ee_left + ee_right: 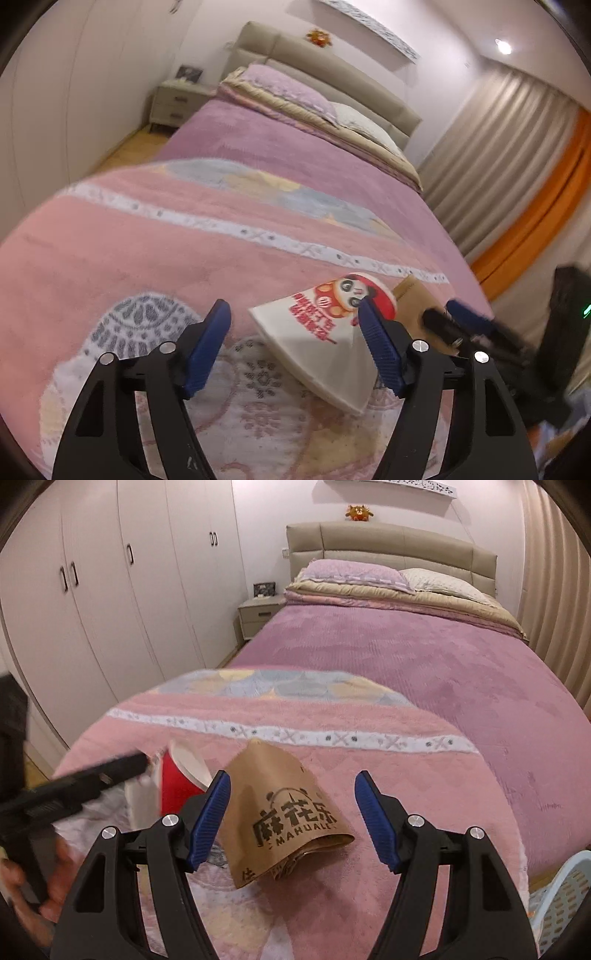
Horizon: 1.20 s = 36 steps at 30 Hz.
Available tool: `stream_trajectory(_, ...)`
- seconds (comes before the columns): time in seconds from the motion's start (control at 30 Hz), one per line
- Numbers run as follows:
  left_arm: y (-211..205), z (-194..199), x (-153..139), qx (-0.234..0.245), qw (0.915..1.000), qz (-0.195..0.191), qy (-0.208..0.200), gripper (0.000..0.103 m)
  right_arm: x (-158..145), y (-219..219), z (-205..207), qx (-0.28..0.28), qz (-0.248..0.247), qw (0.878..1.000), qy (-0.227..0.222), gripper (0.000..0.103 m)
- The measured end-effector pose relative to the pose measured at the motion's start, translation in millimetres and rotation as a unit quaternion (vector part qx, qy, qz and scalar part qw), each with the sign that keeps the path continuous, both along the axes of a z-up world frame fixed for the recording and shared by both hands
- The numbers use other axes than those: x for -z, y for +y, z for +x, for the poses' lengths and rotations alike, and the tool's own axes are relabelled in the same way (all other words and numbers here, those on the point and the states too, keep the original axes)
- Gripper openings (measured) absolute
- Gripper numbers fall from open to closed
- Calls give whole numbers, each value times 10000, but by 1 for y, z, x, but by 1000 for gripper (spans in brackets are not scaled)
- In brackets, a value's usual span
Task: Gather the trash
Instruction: 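Grasp the red-and-white cup with left tool while right tool grasps brown paper bag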
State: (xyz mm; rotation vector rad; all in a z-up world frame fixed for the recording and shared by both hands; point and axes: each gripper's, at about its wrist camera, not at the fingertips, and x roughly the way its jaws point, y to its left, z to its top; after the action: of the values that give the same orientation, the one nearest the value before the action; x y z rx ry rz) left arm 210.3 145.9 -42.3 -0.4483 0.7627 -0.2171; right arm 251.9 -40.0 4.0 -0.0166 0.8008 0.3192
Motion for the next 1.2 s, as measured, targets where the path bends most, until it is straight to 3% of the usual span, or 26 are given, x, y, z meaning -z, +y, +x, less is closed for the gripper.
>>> stream_trajectory(0.1,7,0,0,-121,9999,-108,14,69,2,1,3,-3,-126,9998,125,66)
stream_trajectory(0.23,4,5,4,-78,9998,-96,170,69,6,7,-2,-191,-253,9993,179,36)
stream_trajectory(0.3,1,4,3,-22,9999,-21,131,70,5,6,-6,-192,-232,9994,194,31)
stream_trajectory(0.4,-3,7,2,24,9999,43,107,71,2,-2,-21,-24,-212,9994,275,31)
stream_trajectory(0.67,-24,8,1,462,9984,322,51,76,1,-33,-55,313,189,9993,-127,31)
stream_trajectory(1.0,-70,0,-8,818,9844,1541,-232,75,0,-41,-54,539,194,9983,-133,31)
stream_trajectory(1.1,-81,0,-4,933,9823,1621,-41,75,0,-45,-57,594,321,9976,-178,31)
stream_trajectory(1.2,-101,4,4,987,9705,2188,237,75,1,-51,-59,659,464,9966,-195,31)
